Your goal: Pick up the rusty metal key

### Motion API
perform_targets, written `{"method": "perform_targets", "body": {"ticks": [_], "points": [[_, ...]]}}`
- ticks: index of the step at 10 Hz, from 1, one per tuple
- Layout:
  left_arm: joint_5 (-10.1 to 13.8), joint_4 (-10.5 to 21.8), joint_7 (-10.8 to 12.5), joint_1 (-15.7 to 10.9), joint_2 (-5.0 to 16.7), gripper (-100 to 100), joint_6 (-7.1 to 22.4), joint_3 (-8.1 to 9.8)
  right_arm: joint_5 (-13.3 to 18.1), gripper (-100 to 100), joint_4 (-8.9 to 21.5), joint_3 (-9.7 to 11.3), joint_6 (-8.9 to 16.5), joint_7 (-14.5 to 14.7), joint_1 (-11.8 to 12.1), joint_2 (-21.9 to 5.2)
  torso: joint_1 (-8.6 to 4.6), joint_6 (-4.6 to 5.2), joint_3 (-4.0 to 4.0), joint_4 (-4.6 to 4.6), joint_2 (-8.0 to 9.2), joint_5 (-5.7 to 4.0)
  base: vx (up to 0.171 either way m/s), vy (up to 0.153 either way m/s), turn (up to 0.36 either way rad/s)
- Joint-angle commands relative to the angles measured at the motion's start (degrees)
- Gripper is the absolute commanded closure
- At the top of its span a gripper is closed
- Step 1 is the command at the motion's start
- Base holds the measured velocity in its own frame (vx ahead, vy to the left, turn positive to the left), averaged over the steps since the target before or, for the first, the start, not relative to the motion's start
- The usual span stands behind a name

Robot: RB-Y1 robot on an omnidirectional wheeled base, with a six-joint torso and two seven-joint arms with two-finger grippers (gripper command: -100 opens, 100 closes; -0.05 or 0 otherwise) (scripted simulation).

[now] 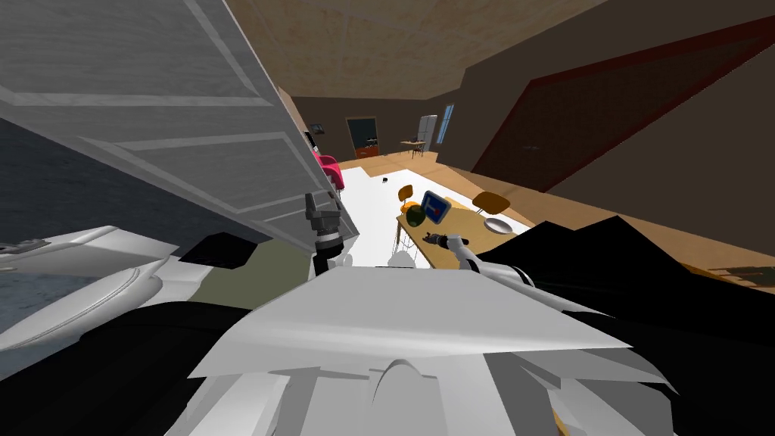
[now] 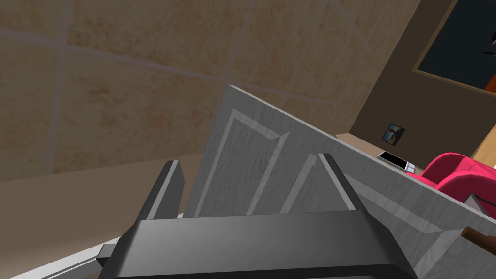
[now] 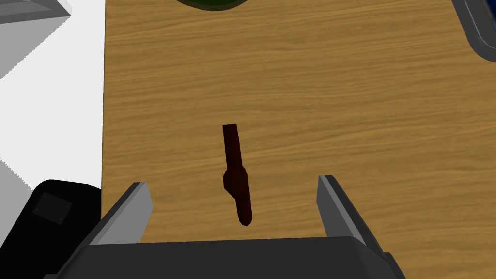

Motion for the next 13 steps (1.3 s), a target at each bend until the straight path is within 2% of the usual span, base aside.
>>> {"method": "perform_targets", "body": {"ticks": [1,3,5,7,8,9,11,12,13], "points": [[0.00,0.00,0.00,0.00,0.00,0,0.00,0.00,0.52,-100,-0.89,0.40,-0.36,-1.68,0.41,0.13,0.00,0.00,0.00,0.00,0.00,0.00,-0.021,-0.056,-0.048],[0.00,0.00,0.00,-0.01,0.00,0,0.00,-0.01,2.47,-100,-0.49,2.77,-4.15,-5.71,-0.36,1.94,0.18,-0.07,-0.06,-0.02,-0.11,0.04,-0.034,-0.097,0.190],[0.00,0.00,0.00,0.00,0.00,0,0.00,0.00,2.47,-100,-0.49,2.77,-4.55,-6.85,-0.36,1.94,0.03,-0.01,-0.03,-0.01,-0.05,0.01,-0.034,-0.078,0.027],[0.00,0.00,0.00,0.00,0.00,0,0.00,-0.01,4.43,-100,-0.09,5.14,-8.06,-11.70,-1.12,3.75,0.20,-0.05,-0.07,-0.02,-0.13,0.04,-0.034,-0.096,0.174],[0.00,0.00,0.00,-0.01,0.00,0,0.00,0.00,4.43,-100,-0.09,5.14,-8.73,-12.03,-1.12,3.75,0.01,-0.05,-0.04,-0.01,-0.07,0.01,-0.052,-0.111,0.104],[0.00,0.00,0.00,0.00,0.00,0,0.00,0.00,5.40,-100,0.11,6.33,-10.83,-13.99,-1.50,4.65,0.03,0.00,-0.02,-0.01,-0.04,0.00,-0.059,-0.089,0.123],[0.00,0.00,0.00,0.00,0.00,0,0.00,0.00,5.40,-100,0.11,6.33,-10.83,-14.62,-1.50,4.65,0.13,0.00,-0.03,-0.01,-0.07,0.03,-0.027,-0.057,0.029],[0.00,0.00,0.00,0.01,-0.01,0,0.00,0.00,6.38,-100,0.31,7.52,-12.92,-16.55,-1.88,5.55,0.26,0.00,-0.07,-0.03,-0.14,0.05,-0.031,-0.047,0.131],[0.00,0.00,0.00,0.00,-0.01,0,0.00,-0.01,6.38,-100,0.31,7.52,-12.92,-16.54,-1.88,5.55,0.26,-0.04,-0.07,-0.02,-0.13,0.05,-0.032,-0.061,0.080]]}}
